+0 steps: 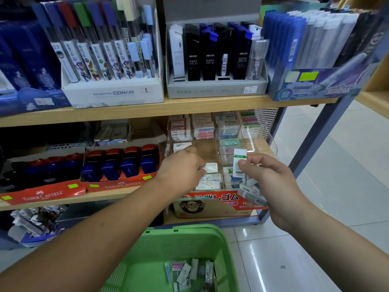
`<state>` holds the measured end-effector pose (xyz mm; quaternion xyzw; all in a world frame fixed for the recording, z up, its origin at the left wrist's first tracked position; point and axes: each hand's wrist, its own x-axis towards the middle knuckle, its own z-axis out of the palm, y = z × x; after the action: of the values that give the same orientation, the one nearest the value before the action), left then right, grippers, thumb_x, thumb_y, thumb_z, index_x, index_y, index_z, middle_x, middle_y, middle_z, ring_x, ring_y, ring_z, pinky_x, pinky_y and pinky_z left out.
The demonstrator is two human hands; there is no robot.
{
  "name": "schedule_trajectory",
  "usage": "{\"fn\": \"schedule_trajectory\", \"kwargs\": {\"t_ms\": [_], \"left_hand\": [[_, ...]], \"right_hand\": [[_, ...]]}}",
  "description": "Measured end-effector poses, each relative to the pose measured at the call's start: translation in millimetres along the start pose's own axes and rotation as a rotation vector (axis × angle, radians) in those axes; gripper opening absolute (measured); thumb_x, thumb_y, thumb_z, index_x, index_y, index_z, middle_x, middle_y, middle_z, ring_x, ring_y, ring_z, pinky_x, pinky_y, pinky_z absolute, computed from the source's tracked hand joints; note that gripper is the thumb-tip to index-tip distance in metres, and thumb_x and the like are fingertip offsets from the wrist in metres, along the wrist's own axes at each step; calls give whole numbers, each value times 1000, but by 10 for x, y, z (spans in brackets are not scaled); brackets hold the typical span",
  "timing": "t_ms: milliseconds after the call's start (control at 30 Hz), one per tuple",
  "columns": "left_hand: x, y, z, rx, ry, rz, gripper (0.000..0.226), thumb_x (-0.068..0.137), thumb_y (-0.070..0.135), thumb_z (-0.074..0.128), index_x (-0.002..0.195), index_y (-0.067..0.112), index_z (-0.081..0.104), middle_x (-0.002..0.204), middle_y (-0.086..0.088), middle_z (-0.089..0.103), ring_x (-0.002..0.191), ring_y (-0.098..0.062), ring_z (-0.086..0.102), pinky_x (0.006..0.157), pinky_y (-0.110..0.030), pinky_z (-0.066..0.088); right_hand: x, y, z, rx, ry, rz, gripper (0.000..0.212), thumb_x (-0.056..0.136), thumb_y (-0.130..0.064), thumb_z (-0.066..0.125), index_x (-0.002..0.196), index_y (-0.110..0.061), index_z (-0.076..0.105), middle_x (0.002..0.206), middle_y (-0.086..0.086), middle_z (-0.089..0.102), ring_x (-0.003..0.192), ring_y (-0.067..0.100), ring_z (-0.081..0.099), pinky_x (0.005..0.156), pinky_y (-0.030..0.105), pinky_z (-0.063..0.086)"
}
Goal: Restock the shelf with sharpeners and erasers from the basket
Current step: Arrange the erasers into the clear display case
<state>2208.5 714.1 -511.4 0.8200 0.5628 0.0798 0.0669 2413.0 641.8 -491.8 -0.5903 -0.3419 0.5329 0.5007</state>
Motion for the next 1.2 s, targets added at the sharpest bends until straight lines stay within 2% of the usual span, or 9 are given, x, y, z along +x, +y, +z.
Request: {"fn": "schedule_trajectory", "kwargs": {"t_ms": [67,233,333,533,767,867,1000,1067,1200], "left_hand": [[9,-3,-9,-10,-4,1,29,97,39,66,77,18,68,104,4,55,91,-17,61,75,-39,57],[36,13,-56,-36,-49,-6,31,94,43,69,116,21,74,118,2,56,103,-20,61,84,-42,57],[41,1,-113,-77,-90,18,33,92,42,73,119,23,72,114,4,55,101,-18,57,86,-41,55],[22,12,-207,-53,-185,57,30,96,43,68,123,29,72,123,8,53,110,-15,56,92,-36,52],[-63,50,-202,-99,-143,82,20,100,31,62,114,26,75,111,8,68,99,-13,62,87,-39,58],[-113,200,-300,-491,-13,15,21,105,33,56,120,28,71,100,5,70,86,-10,66,74,-24,55],[-187,394,-408,-1036,-173,-82,28,103,39,58,110,18,75,68,-1,62,55,-11,52,48,-21,43],[-217,327,-422,-1150,-244,-142,24,102,31,62,110,13,75,70,-2,63,59,-11,54,50,-23,44],[-303,78,-462,-1174,-335,-130,18,96,7,70,113,12,73,85,-7,72,75,-17,64,73,-32,55]], "right_hand": [[-2,3,1,4,-2,2,19,88,-28,81,103,-19,73,108,11,78,90,44,77,74,72,58],[-13,4,-2,-29,-15,1,21,89,-29,80,106,-19,73,106,12,78,88,44,77,75,73,57],[-20,-9,-19,-43,-20,-6,22,91,-30,79,109,-19,72,107,15,78,88,44,76,72,60,61],[-18,-8,-42,-59,-29,-8,20,91,-30,79,105,-19,71,102,14,78,85,41,78,76,69,59],[-54,-11,-28,-41,-98,22,23,91,-26,79,110,-15,73,99,17,79,83,47,76,60,42,54],[-59,-12,-3,-75,-109,17,16,87,-24,81,101,-17,75,96,16,79,70,38,74,56,38,52],[-90,-6,67,-147,-114,-22,15,78,-26,88,89,-21,79,92,14,78,72,39,73,61,53,59],[-98,-13,75,-153,-114,-52,11,80,-26,88,88,-24,81,91,9,79,67,34,71,53,42,53],[-72,-58,49,-74,-98,-15,20,90,-29,80,109,-32,78,103,10,79,87,44,76,67,57,58]]}}
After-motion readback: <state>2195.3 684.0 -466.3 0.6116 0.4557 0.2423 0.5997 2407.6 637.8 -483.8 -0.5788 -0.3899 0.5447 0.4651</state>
